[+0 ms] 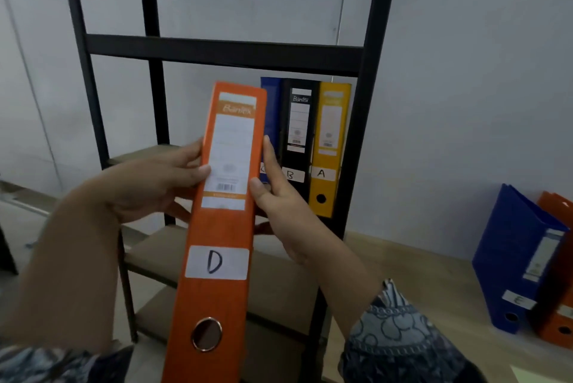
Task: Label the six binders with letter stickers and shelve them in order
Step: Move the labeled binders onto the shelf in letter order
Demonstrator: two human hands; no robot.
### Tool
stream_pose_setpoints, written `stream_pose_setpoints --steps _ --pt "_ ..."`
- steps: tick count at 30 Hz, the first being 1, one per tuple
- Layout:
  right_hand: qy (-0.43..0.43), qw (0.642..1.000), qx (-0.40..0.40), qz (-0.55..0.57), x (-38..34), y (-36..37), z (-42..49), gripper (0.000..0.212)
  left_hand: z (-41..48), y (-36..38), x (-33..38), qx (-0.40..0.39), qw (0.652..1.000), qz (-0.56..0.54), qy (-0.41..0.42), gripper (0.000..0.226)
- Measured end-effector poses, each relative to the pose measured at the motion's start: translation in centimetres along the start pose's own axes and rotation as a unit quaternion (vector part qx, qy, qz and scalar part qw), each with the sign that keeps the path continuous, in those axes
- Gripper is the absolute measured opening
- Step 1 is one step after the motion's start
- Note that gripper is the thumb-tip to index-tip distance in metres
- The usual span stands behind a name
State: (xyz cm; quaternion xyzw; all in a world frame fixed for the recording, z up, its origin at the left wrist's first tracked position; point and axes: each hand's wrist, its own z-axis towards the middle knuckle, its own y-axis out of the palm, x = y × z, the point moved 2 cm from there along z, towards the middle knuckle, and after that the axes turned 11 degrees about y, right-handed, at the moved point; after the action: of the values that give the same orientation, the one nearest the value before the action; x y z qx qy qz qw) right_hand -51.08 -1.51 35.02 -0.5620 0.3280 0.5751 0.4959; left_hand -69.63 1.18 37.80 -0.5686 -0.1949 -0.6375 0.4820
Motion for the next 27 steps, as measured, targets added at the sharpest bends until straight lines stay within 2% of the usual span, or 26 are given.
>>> stream_pose_setpoints --steps 5,8,9,12,15,23,27 --pt "-0.058 0.998 -0.007 0.015 -0.8 1.4 3.4 0.066 0.7 -2.8 0.1 0.039 0.998 -0.007 0.046 0.115" --pt "-0.1 0.995 0.01 0.004 -0.3 2.3 5.9 0.067 1.9 -5.1 -0.9 0.05 0.996 -0.018 0.075 0.091" --pt "-0.11 0.994 0.022 -0.003 0.0 2.5 6.7 0.067 2.4 -5.9 -1.3 0.046 0.995 -0.021 0.084 0.09" --pt "-0.137 0.989 0.054 -0.008 0.6 3.6 9.5 0.068 4.0 -8.3 -2.6 0.013 0.993 -0.041 0.107 0.106" --pt "-0.164 0.984 0.067 -0.021 1.2 4.9 12.4 0.067 5.4 -11.2 -4.6 0.006 0.99 -0.072 0.117 0.106" --pt "-0.175 0.974 0.134 -0.051 2.0 6.1 17.7 0.063 9.4 -15.8 -7.8 -0.01 0.985 -0.102 0.14 0.077" --pt "-0.174 0.97 0.154 -0.069 1.2 5.9 19.3 0.063 10.6 -17.5 -7.3 -0.028 0.983 -0.068 0.167 0.078"
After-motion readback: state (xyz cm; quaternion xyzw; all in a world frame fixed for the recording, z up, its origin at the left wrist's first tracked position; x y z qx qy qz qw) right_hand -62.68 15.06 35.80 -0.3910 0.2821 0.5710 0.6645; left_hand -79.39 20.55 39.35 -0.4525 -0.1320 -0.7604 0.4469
